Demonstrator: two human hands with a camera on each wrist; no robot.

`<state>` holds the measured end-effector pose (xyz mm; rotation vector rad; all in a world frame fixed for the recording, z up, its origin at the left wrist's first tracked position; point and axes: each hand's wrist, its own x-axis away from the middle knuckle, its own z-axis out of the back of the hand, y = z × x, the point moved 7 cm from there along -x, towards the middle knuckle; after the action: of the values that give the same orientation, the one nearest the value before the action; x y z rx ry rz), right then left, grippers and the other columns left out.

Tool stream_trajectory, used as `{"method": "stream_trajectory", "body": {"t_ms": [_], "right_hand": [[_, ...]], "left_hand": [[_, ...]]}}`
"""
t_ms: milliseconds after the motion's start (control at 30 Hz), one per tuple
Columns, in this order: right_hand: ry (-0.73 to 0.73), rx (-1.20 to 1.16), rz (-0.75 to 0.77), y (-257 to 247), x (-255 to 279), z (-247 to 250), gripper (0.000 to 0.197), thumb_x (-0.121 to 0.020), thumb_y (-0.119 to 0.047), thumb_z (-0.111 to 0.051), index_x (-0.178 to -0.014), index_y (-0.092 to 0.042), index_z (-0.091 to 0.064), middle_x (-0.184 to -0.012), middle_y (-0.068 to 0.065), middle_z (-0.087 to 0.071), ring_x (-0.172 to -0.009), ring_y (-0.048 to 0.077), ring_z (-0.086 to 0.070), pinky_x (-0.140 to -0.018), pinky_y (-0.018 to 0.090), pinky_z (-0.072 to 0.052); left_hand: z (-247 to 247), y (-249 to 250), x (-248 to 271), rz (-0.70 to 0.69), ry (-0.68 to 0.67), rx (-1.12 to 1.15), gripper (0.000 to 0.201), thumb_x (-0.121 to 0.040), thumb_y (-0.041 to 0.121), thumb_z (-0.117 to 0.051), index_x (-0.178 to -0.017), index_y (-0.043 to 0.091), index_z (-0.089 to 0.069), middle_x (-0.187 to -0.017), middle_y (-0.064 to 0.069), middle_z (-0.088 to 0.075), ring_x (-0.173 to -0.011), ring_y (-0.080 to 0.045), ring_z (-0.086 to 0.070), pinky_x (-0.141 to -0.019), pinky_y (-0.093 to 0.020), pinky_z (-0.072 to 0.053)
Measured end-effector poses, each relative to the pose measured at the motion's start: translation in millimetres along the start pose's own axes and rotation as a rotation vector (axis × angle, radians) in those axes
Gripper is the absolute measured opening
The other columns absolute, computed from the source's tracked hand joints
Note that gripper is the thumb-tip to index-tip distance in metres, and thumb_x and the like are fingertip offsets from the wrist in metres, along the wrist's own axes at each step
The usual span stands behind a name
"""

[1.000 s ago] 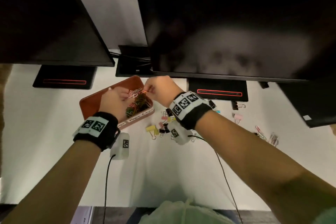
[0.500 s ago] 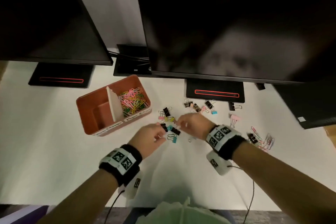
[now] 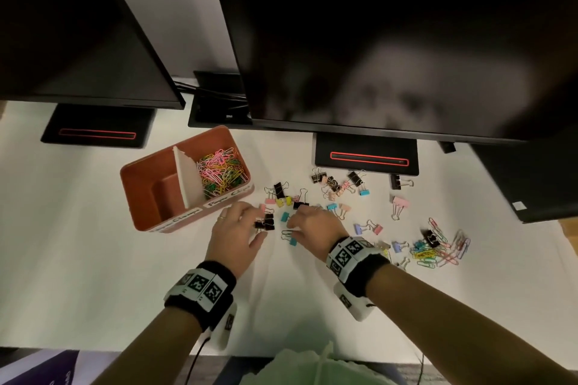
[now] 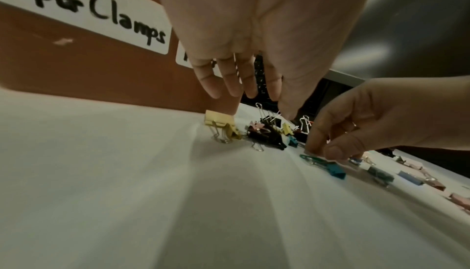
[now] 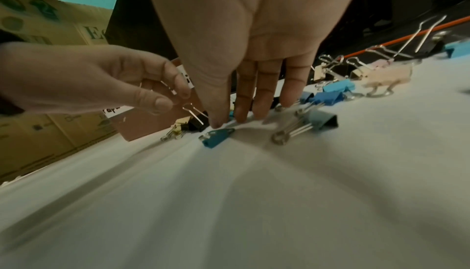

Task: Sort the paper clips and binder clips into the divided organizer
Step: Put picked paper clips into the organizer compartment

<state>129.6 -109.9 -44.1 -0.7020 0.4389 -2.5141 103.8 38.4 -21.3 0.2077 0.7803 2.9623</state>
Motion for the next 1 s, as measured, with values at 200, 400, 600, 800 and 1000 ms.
{"method": "stream_trajectory", "body": {"t_ms": [200,400,600,800,1000], "right_hand": [[-0.083,-0.052,-0.050,-3,-10,-6,0.022,-0.088,-0.015,-0.050,-0.104,-0.014,-0.064,-0.107,0.008,-0.061,-0.099,0.027,-0.059,-0.082,0.040,-0.052],[-0.165,-0.119,-0.096,8,-7,-7,0.023,-0.089,-0.009,-0.049,-0.103,-0.011,-0.067,-0.110,0.006,-0.066,-0.104,0.022,-0.058,-0.098,0.033,-0.044],[0.030,-0.243,-0.102,37,23,28,0.011,-0.089,-0.014,-0.056,-0.095,-0.013,-0.065,-0.098,-0.003,-0.056,-0.087,0.009,-0.051,-0.087,0.026,-0.047],[0.256,-0.260,-0.287,131,94,78,0.023,-0.088,-0.012,-0.059,-0.109,-0.016,-0.064,-0.093,-0.001,-0.061,-0.079,0.015,-0.057,-0.077,0.018,-0.040],[0.233,-0.174,-0.421,214,178,75,0.013,-0.085,-0.017,-0.063,-0.094,-0.017,-0.072,-0.096,0.006,-0.062,-0.083,0.025,-0.063,-0.080,0.034,-0.051]], "left_hand": [[-12,-5,-9,0.028,-0.062,-0.010,0.020,-0.076,0.021,-0.069,-0.097,0.022,-0.066,-0.094,0.001,-0.067,-0.085,-0.026,-0.055,-0.073,-0.037,-0.048],[-9,-3,-14,0.059,-0.025,0.075,0.007,-0.079,0.019,-0.066,-0.086,0.023,-0.065,-0.082,0.004,-0.067,-0.072,-0.021,-0.056,-0.070,-0.038,-0.050],[0,16,-16,-0.012,-0.058,0.162,0.018,-0.087,0.020,-0.058,-0.105,0.020,-0.060,-0.101,0.003,-0.064,-0.085,-0.016,-0.055,-0.080,-0.035,-0.049],[-18,86,-34,-0.167,-0.176,0.193,0.022,-0.087,0.021,-0.058,-0.109,0.021,-0.058,-0.102,0.007,-0.059,-0.090,-0.009,-0.052,-0.079,-0.024,-0.044],[-81,180,-35,-0.344,-0.403,0.160,0.017,-0.086,0.029,-0.059,-0.100,0.020,-0.061,-0.096,0.006,-0.057,-0.087,-0.010,-0.053,-0.075,-0.024,-0.044]]}}
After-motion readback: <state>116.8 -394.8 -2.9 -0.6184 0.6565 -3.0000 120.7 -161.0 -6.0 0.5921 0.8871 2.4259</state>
